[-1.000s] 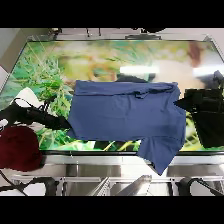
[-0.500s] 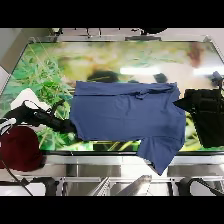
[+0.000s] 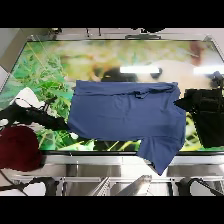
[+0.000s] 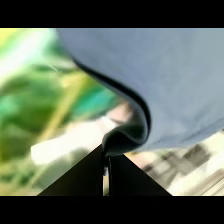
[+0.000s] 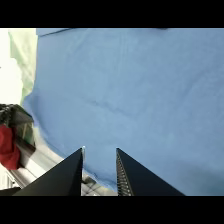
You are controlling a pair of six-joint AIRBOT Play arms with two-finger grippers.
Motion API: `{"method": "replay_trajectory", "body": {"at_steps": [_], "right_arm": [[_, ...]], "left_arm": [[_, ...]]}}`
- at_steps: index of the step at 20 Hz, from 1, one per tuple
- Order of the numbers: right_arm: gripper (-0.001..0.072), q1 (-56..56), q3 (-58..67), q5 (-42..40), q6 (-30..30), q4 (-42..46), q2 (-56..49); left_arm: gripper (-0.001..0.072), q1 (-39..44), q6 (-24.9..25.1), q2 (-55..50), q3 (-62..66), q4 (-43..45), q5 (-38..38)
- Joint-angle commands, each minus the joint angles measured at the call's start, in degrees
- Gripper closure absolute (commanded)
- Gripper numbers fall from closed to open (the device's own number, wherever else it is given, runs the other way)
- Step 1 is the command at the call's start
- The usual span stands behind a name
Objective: Fold the shirts.
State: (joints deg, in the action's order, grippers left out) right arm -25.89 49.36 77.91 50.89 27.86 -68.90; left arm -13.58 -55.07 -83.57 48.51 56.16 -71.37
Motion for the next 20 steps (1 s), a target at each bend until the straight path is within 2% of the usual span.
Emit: {"method": "replay_trajectory", "body": {"at_steps": [1, 6, 9, 10, 11, 12, 14, 18, 20], "right_arm": [[0.0463, 0.02, -0.02, 0.11, 0.07, 0.00, -0.04], [0.0463, 0.02, -0.02, 0.07, 0.07, 0.00, -0.04], [0.0463, 0.02, -0.02, 0.09, 0.09, 0.00, -0.04], [0.0464, 0.02, -0.02, 0.07, 0.07, -0.02, -0.04], [0.0464, 0.02, -0.02, 0.07, 0.07, -0.02, -0.04], [0.0464, 0.02, -0.02, 0.07, 0.07, -0.02, -0.04], [0.0464, 0.02, -0.02, 0.11, 0.07, 0.02, -0.04], [0.0464, 0.02, -0.02, 0.09, 0.09, 0.02, -0.07], [0.0462, 0.11, -0.02, 0.04, 0.09, -0.07, -0.22]], "left_arm": [[0.0695, -2.89, -3.04, 6.36, -1.03, -1.75, 0.44], [0.0687, -2.38, -4.15, 12.87, -10.86, -2.27, 12.66], [0.0684, -0.68, -5.11, 13.16, -12.15, -2.08, 12.72], [0.0524, -0.22, -4.92, 13.16, -12.15, -2.12, 12.59], [0.0179, 0.50, -4.92, 13.16, -12.17, -2.12, 12.61], [-0.0013, 0.90, -5.01, 13.16, -12.15, -2.08, 12.52], [-0.0003, 0.81, -3.04, 13.16, -12.07, -1.27, 12.79], [0.0008, -0.13, -0.63, 12.70, -9.09, -0.33, 18.16], [0.0008, -0.13, 0.17, 9.14, -7.10, -0.35, 15.30]]}}
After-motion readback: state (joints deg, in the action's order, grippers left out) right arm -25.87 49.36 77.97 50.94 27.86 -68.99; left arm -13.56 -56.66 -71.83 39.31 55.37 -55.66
